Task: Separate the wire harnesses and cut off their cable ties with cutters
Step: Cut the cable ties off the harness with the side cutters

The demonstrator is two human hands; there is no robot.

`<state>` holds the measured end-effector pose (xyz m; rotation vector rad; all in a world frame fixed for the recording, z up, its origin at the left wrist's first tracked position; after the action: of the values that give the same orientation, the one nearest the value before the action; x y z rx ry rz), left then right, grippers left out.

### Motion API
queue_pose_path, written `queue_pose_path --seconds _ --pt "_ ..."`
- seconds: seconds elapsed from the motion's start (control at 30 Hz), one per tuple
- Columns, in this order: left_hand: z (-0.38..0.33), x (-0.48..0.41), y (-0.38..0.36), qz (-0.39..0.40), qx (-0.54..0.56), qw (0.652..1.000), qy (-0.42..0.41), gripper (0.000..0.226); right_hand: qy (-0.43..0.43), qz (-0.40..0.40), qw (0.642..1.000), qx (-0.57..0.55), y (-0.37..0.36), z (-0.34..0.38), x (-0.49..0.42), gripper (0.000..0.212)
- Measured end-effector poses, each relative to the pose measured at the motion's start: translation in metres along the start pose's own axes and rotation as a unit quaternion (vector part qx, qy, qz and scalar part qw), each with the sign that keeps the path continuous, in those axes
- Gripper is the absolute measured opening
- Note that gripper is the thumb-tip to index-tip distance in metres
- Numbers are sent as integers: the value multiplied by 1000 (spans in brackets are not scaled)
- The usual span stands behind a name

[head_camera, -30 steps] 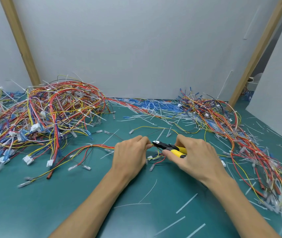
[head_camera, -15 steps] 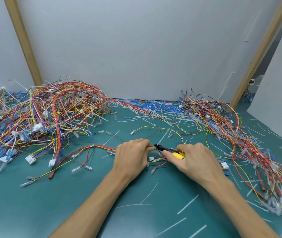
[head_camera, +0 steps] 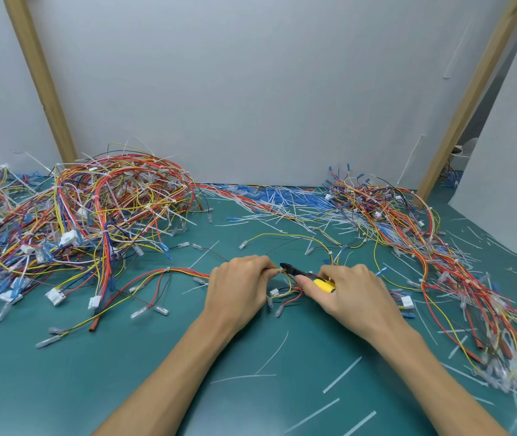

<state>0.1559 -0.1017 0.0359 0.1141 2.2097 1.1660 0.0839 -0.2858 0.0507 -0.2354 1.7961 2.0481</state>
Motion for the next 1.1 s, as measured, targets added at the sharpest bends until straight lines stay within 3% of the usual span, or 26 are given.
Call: queue_pose_path --seconds 0.33,0.57,0.67,0.8,0.97,1.1 --pt "-6 1 6 -44 57 997 -30 13 -5 -171 981 -87 19 1 2 39" --pt "-17 2 5 -42 83 990 -110 15 39 -124 976 -177 11 3 0 33" --pt "-19 3 3 -25 97 987 -125 19 24 -95 984 -148 0 3 0 31" --pt "-27 4 10 -105 3 979 -176 12 -1 -101 982 -159 -4 -5 -3 33" --pt "-22 -3 25 -203 -73 955 -205 37 -51 -141 975 -165 -1 -21 -7 33" --pt "7 -10 35 -198 -13 975 -101 68 -86 -151 966 -189 0 -40 -10 33"
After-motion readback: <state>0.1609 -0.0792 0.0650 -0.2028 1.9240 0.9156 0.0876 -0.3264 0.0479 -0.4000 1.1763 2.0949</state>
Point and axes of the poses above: each hand's wrist, its own x-axis away from the middle knuckle, its own y-axis out of the back of the hand, z = x × y, the point moved 4 cm from there along -x, towards the middle knuckle, and after that the axes turned 4 degrees about -z, right-handed, at the moved point
